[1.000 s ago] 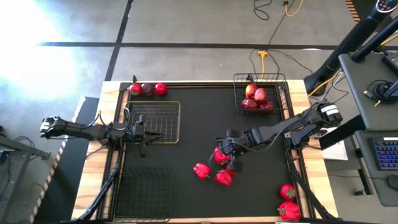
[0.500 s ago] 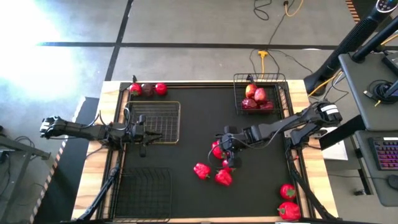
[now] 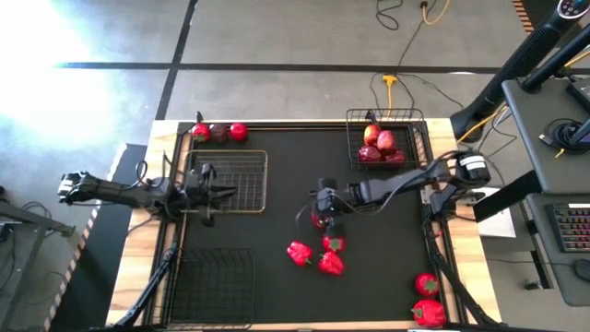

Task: Sort produce into baskets
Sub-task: Put the center bell pepper into the golden basket

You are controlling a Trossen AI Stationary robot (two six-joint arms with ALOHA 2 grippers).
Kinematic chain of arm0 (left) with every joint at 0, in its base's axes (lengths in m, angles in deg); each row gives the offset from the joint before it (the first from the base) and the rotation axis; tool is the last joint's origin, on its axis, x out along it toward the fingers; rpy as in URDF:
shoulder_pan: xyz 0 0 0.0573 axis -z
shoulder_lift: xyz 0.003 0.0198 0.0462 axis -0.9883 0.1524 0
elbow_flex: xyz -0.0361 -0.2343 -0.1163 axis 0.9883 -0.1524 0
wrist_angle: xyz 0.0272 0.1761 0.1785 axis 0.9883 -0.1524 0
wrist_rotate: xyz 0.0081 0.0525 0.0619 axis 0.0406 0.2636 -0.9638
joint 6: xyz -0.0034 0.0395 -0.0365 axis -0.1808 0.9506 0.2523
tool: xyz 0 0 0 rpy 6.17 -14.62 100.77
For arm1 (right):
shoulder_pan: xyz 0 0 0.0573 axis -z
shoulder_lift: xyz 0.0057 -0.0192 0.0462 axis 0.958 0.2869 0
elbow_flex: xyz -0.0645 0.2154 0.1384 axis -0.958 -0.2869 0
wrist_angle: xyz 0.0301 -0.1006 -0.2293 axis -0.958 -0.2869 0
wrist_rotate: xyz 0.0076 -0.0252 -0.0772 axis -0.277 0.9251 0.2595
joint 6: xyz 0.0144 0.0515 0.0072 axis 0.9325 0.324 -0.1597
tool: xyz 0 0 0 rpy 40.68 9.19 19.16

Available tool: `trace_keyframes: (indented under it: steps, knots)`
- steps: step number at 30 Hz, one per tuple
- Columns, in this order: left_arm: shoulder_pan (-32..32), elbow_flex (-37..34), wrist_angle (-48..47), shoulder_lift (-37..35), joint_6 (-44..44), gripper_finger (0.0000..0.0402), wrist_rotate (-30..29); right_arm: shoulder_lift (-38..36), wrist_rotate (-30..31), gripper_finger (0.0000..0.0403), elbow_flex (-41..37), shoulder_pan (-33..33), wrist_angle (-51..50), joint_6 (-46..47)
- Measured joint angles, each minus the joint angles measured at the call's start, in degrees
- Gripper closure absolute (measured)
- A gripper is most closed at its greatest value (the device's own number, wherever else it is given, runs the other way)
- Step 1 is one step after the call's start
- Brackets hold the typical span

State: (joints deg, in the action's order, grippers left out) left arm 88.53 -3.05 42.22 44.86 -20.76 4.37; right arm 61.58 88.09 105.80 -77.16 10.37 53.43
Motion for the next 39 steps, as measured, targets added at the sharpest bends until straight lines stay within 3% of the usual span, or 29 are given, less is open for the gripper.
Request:
trace_keyframes:
  steps: [9, 18, 23, 30, 39]
  knots:
    - [-0.01, 0.02, 5.26, 4.24, 5.34, 0.0364, -2.12, 3.37, 0.01, 0.0078, 5.51, 4.26, -0.02, -0.17]
    - [0.00, 0.02, 18.07, 16.15, 5.44, 0.0364, -4.77, 0.44, 0.04, 0.0078, 9.83, 4.63, -0.52, -2.59]
    - [-0.02, 1.90, 18.95, 24.13, 5.53, 0.0364, -7.24, -1.83, 2.44, 0.0078, 7.22, 4.59, -0.81, -0.43]
    - [-0.02, 9.88, 19.05, 32.44, 8.40, 0.0364, -7.43, -7.17, 2.53, 0.0078, 2.04, 4.50, 1.32, 2.53]
    - [-0.06, 22.05, 8.49, 41.89, 11.72, 0.0364, -7.61, -17.16, 3.00, 0.0078, -6.94, 4.13, 11.88, 4.27]
